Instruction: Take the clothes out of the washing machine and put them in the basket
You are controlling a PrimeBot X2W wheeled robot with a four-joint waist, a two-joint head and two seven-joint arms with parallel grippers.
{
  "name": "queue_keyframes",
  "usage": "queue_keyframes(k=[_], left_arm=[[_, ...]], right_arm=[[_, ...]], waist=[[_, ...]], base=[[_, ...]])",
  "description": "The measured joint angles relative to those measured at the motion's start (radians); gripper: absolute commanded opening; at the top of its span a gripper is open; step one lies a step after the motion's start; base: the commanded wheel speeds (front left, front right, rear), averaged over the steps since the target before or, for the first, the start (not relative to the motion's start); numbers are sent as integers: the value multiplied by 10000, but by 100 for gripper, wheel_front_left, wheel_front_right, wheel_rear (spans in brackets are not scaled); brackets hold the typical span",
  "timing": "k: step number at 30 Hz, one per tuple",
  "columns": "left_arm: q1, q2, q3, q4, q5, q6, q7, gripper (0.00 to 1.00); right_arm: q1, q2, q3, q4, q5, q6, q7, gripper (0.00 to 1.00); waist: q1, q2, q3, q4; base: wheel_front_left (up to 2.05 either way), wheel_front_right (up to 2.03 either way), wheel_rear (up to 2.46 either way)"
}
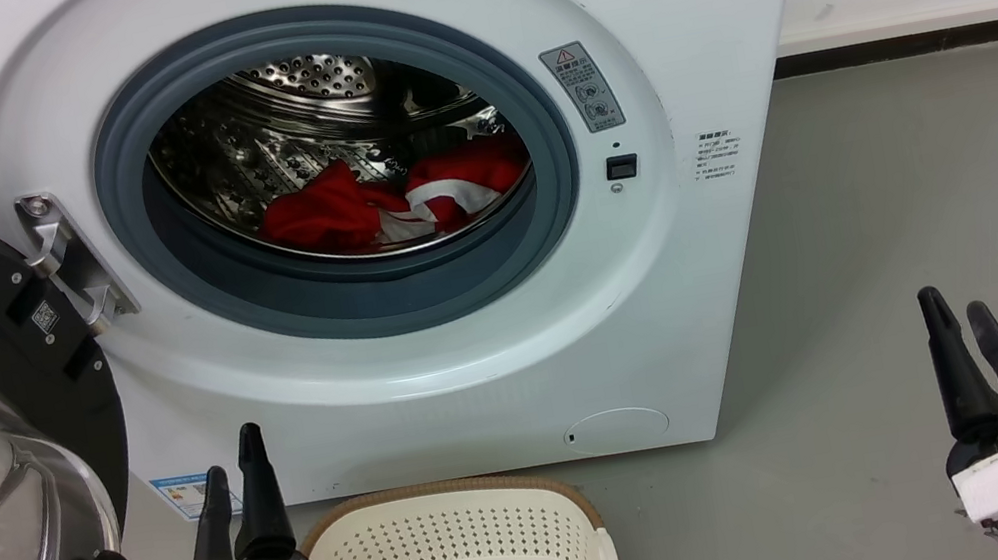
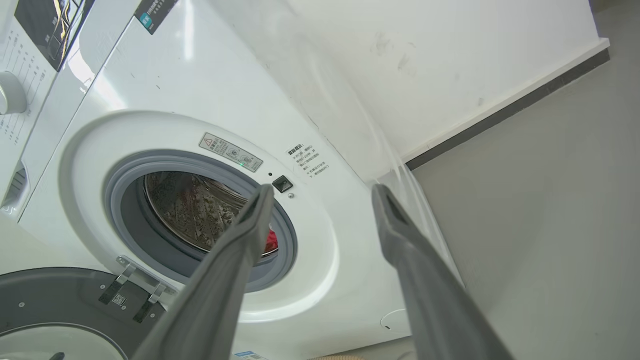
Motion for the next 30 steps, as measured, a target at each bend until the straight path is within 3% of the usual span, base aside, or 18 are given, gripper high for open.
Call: queue_keyframes(k=[12, 30], left_arm=[[64, 4, -217, -370, 2002, 159, -437, 100], [266, 6, -387, -688, 3969, 307, -932, 100]], right_arm=[[193, 0, 58, -533, -2115, 0, -428, 100], [428, 0, 92, -1007, -4297, 0, -909, 100]], waist=[[0, 0, 34, -13], [0, 0, 63, -62]], base=[[0, 0, 0], [0, 0, 0]])
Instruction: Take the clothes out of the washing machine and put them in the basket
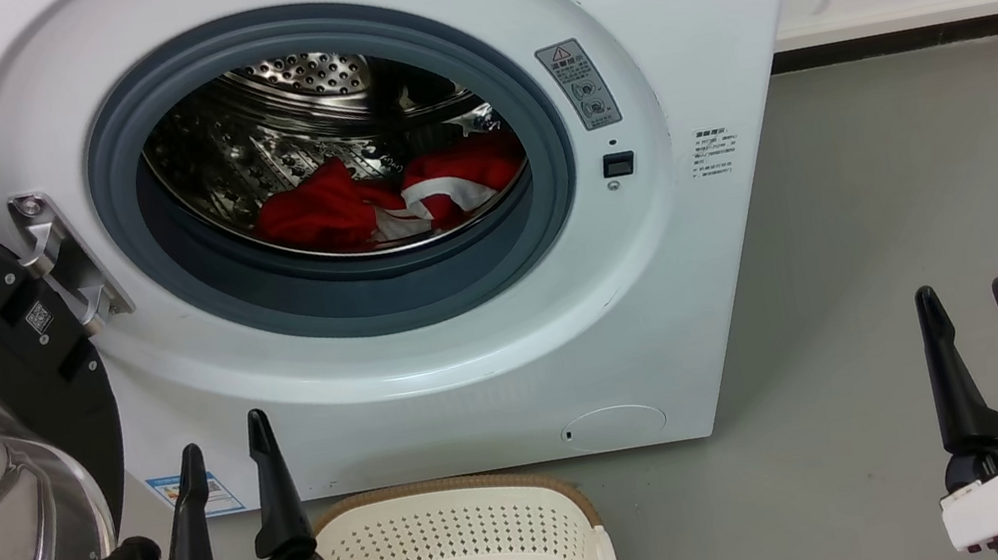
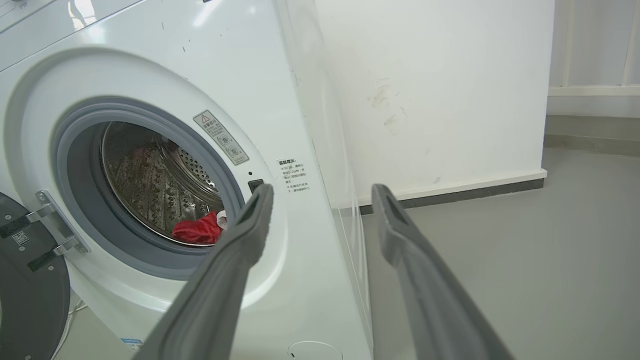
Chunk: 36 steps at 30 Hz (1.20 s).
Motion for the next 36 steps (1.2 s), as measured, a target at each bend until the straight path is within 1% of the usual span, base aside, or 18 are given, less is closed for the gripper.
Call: queue_keyframes(k=[13, 26, 36], left_arm=[[176, 4, -77, -65, 1260, 75, -309, 100], [291, 8, -119, -48, 2247, 123, -594, 100], [369, 8, -176, -102, 2871, 109, -786, 100]], right_arm=[[147, 0, -17, -224, -1300, 2, -345, 100], [308, 0, -23, -487, -2194, 2, -596, 100], [418, -2, 4, -759, -2623, 2, -792, 100]], waist=[[0, 0, 22, -9], [0, 0, 91, -24], [0, 0, 96, -24]], base=[[0, 0, 0], [0, 0, 0], [0, 0, 0]])
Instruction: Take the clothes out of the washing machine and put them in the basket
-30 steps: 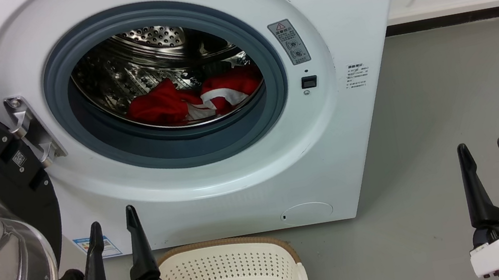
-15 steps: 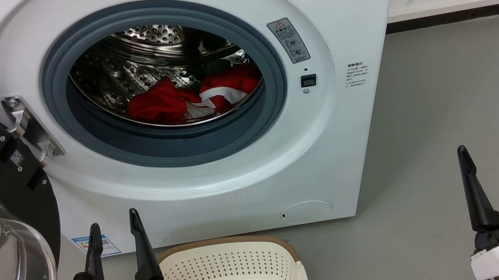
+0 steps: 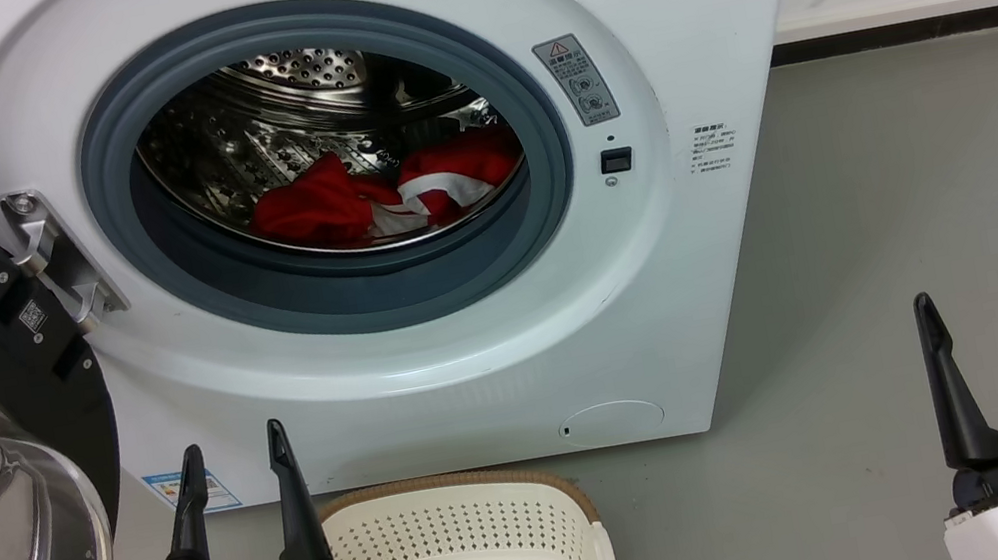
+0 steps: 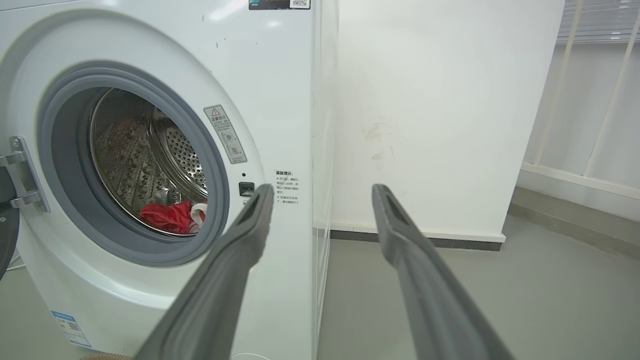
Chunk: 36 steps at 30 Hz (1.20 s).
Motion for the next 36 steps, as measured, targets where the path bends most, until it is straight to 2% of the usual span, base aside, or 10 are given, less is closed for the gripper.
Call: queue_keyframes(k=[14, 36], left_arm=[[82, 4, -100, 2, 748, 58, -238, 100], [127, 6, -33, 297, 713, 59, -245, 100]], right_arm=[[202, 0, 10, -128, -769, 0, -259, 100], [305, 0, 6, 23, -495, 0, -259, 100]], waist=[[0, 0, 6, 45], [0, 0, 50, 89]], base=[[0, 0, 0], [0, 0, 0]])
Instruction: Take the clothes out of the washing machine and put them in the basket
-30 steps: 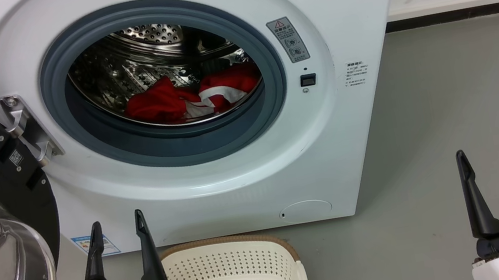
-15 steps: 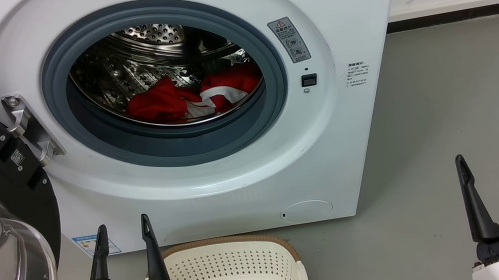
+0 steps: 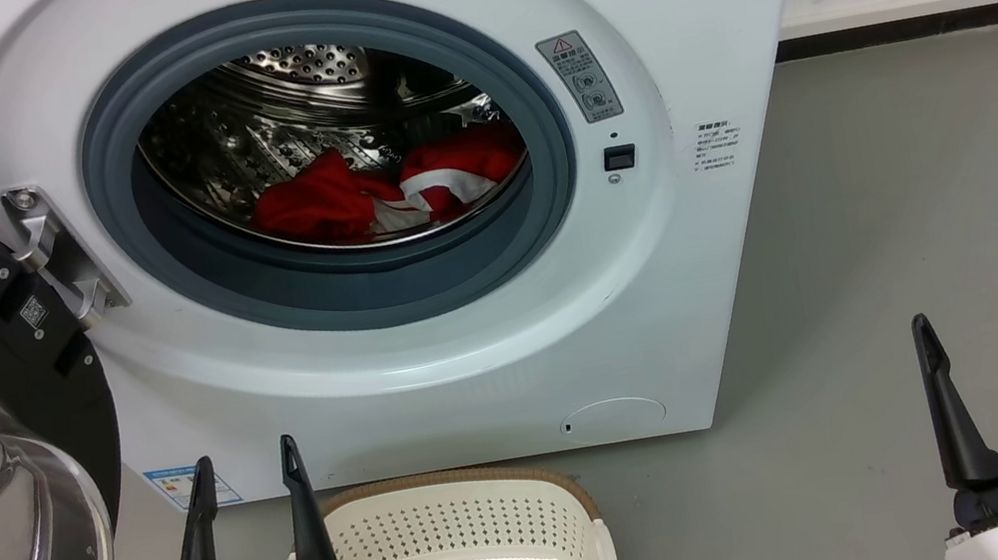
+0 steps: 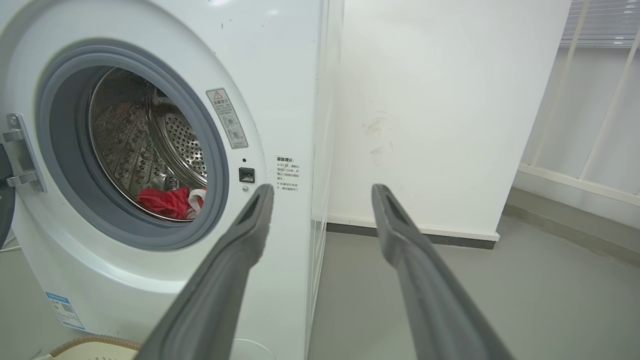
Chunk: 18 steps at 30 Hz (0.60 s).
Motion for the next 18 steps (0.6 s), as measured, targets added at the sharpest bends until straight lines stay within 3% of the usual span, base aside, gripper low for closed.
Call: queue_keyframes(k=[8, 18], left_arm=[[-567, 2, 8, 495, -75, -155, 0, 100], [-4075, 245, 355, 2794, 405, -926, -2, 100]], right_arm=[[-185, 0, 23, -27, 29, 0, -2, 100], [-1084, -2, 188, -219, 36, 0, -2, 100]], waist=[[0, 0, 343, -104], [1, 0, 1665, -375]], base=[[0, 0, 0], [0, 0, 0]])
